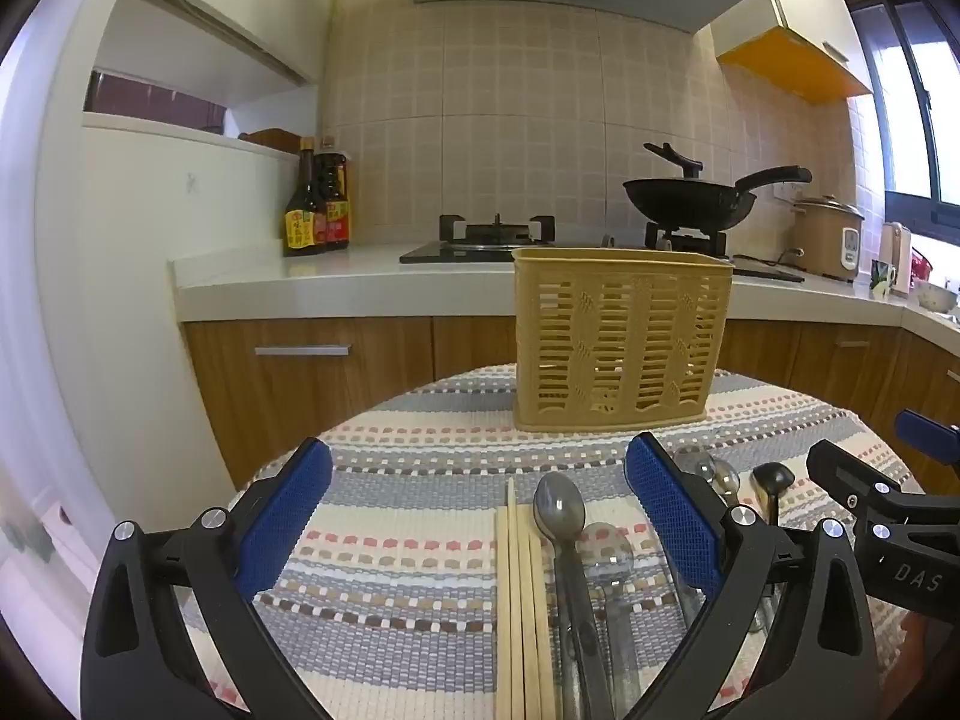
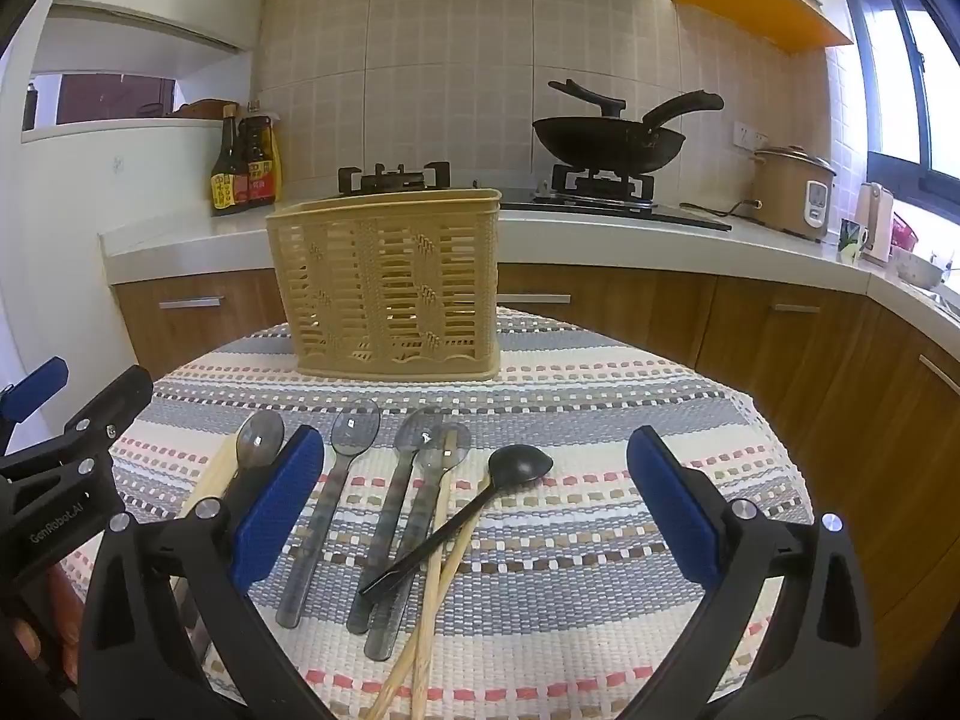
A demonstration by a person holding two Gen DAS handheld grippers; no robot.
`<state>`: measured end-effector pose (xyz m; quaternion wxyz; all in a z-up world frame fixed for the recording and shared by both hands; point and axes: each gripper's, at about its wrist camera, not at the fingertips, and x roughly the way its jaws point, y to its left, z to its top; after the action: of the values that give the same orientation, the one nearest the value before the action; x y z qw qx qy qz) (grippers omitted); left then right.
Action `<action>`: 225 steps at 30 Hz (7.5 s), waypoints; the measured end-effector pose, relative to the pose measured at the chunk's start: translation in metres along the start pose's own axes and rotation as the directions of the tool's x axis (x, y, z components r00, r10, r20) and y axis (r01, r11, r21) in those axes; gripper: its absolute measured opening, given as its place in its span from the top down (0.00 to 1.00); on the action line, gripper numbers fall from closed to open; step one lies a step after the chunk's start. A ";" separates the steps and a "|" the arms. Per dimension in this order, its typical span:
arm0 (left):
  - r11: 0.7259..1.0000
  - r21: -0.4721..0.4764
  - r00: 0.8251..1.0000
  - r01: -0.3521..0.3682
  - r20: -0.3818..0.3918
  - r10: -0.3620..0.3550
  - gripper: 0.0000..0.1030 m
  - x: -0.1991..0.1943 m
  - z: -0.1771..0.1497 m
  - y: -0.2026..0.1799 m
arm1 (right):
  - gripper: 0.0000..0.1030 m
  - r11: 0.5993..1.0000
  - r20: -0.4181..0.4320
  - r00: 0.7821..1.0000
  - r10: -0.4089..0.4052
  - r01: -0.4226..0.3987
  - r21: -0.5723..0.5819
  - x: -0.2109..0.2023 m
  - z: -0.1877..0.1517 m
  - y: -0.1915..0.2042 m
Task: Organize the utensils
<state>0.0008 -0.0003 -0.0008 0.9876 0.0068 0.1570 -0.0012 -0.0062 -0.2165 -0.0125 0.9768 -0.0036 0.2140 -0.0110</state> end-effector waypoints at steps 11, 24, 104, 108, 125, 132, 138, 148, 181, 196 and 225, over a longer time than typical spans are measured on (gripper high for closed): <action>1.000 0.001 1.000 0.000 -0.005 0.000 0.07 -0.002 0.002 -0.003 | 0.07 1.000 0.004 1.000 0.002 -0.002 -0.005 0.001 0.000 0.002; 1.000 -0.003 1.000 -0.001 -0.006 0.001 0.07 -0.002 0.001 -0.002 | 0.07 1.000 0.004 1.000 -0.001 0.001 -0.004 0.001 0.000 0.003; 0.891 -0.251 0.666 0.379 -0.594 -0.451 0.55 0.117 0.015 0.044 | 0.32 0.999 -0.539 0.842 0.018 0.006 0.043 0.079 0.040 -0.038; 0.862 -0.284 0.605 0.419 -0.621 -0.498 0.62 0.128 0.013 0.028 | 0.49 0.990 -0.637 0.764 0.100 -0.013 0.141 0.099 0.038 -0.044; 0.885 -0.187 0.509 0.428 -0.759 -0.406 0.75 0.152 0.000 -0.025 | 0.80 0.980 -0.795 0.589 0.143 0.025 0.195 0.159 0.015 -0.025; 0.915 -0.085 0.562 0.395 -0.765 -0.314 0.92 0.148 -0.002 -0.040 | 0.96 0.995 -0.785 0.613 0.083 -0.005 0.102 0.157 0.013 -0.011; 0.907 -0.105 0.578 0.408 -0.739 -0.346 1.00 0.139 -0.003 -0.040 | 0.96 0.996 -0.744 0.662 0.088 -0.042 0.080 0.137 0.018 -0.015; 0.859 -0.231 0.547 0.458 -0.688 -0.476 1.00 0.118 0.008 -0.014 | 0.96 0.987 -0.714 0.682 0.157 -0.087 0.134 0.099 0.023 -0.055; 0.868 -0.168 0.624 0.467 -0.632 -0.458 0.91 0.112 0.034 -0.041 | 0.96 0.965 -0.641 0.722 0.260 -0.205 0.162 0.078 0.034 -0.059; 0.852 -0.163 0.825 0.497 -0.214 -0.523 0.91 0.071 0.163 -0.012 | 0.96 0.950 -0.172 0.934 0.313 -0.311 0.038 0.029 0.152 -0.039; 0.958 -0.100 0.961 0.269 0.097 -0.259 0.90 0.180 0.181 -0.036 | 0.95 0.978 0.059 0.976 0.209 -0.210 0.016 0.176 0.161 -0.024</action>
<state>0.2276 -0.0390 0.1148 0.9830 -0.0700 0.1151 -0.1244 0.2206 -0.2443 0.0606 0.9782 0.0293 0.1852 0.0897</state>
